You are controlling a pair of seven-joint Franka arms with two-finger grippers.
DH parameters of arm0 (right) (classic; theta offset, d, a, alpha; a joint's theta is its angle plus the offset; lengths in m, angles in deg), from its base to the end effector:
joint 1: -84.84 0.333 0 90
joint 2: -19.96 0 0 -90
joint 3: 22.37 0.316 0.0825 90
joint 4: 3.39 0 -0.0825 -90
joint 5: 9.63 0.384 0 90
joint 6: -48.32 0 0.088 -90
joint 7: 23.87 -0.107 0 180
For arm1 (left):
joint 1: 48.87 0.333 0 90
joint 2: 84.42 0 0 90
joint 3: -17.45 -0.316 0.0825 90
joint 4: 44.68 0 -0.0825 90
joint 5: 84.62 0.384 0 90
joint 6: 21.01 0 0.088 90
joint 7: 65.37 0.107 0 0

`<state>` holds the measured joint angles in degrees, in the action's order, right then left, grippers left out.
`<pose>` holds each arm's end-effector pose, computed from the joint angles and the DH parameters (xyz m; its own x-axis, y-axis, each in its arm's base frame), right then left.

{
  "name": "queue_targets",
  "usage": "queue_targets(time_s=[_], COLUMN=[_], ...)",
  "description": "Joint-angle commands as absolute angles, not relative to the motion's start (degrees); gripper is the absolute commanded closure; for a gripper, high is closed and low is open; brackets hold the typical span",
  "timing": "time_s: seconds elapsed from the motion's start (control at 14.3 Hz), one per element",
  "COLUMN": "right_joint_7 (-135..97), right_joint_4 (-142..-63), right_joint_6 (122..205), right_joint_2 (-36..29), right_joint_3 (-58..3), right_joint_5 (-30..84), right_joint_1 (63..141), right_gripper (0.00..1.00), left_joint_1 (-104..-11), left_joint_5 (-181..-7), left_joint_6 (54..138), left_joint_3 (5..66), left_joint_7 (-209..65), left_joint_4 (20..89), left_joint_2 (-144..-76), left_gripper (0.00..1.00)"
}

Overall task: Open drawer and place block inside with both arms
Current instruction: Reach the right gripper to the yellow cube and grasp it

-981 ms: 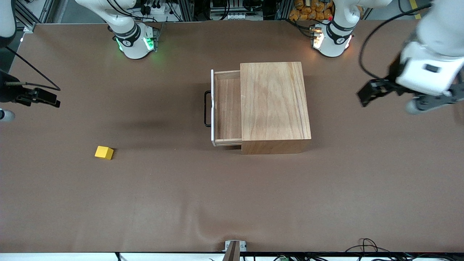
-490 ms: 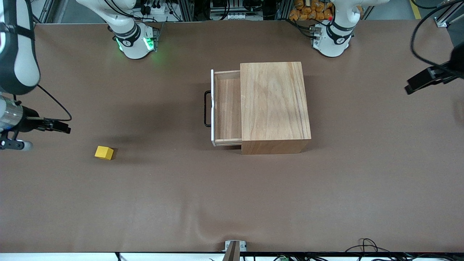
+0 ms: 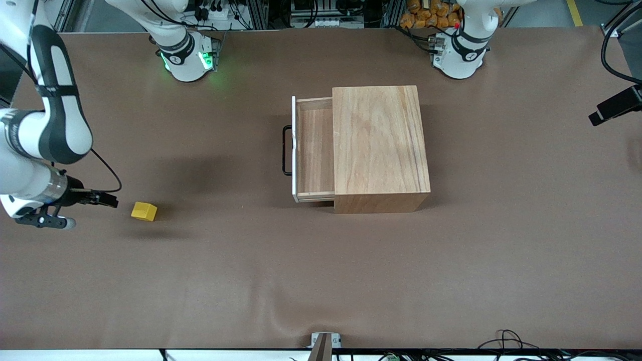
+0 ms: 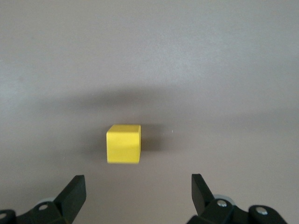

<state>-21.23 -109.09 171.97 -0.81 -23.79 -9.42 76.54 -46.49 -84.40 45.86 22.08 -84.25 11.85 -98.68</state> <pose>0.6208 -0.1052 0.3262 0.9911 -0.1239 -0.0493 -0.1239 -0.9923 0.0036 0.5734 -0.0131 0.7108 0.9549 0.2888 -0.0692 0.2890 -0.9573 -0.0065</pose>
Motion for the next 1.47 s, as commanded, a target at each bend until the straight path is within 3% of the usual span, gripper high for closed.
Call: queue_targets(time_s=[0.0, 0.28, 0.91, 1.05, 1.12, 1.26, 1.4], right_joint_7=[-21.15, -22.29, -22.29, -22.29, -22.29, -22.29, -22.38], right_joint_4=[-109.64, -117.28, -117.56, -117.56, -117.65, -117.74, -117.48], right_joint_6=[174.78, 186.55, 194.83, 194.75, 194.4, 193.96, 189.07], right_joint_2=[-3.24, -3.68, -11.23, -11.33, -11.24, -10.54, -7.31], right_joint_3=[-22.99, -22.9, -22.81, -22.81, -22.81, -22.73, -22.64], right_joint_5=[-10.34, -9.81, -9.55, -9.54, -9.54, -9.46, -9.37], right_joint_1=[75.96, 78.16, 78.25, 78.25, 78.25, 78.25, 78.34], right_gripper=[0.0, 0.0, 0.0, 0.45, 0.61, 0.75, 0.76], left_joint_1=[-45.88, -45.53, -45.97, -46.14, -45.97, -45.88, -45.35], left_joint_5=[-85.24, -85.94, -85.94, -85.94, -85.94, -85.68, -85.24], left_joint_6=[47.98, 49.3, 49.04, 48.95, 48.87, 48.95, 49.13], left_joint_3=[22.45, 22.37, 23.94, 24.3, 24.65, 24.65, 24.57], left_joint_7=[-82.26, -76.79, -76.53, -76.71, -76.53, -76.53, -76.44], left_joint_4=[14.64, 15.26, 15.44, 15.35, 15.35, 15.26, 15.17], left_joint_2=[-97.7, -97.69, -97.96, -97.87, -97.7, -97.69, -97.69], left_gripper=[0.0, 0.0, 0.0, 0.0, 0.0, 0.0, 0.0])
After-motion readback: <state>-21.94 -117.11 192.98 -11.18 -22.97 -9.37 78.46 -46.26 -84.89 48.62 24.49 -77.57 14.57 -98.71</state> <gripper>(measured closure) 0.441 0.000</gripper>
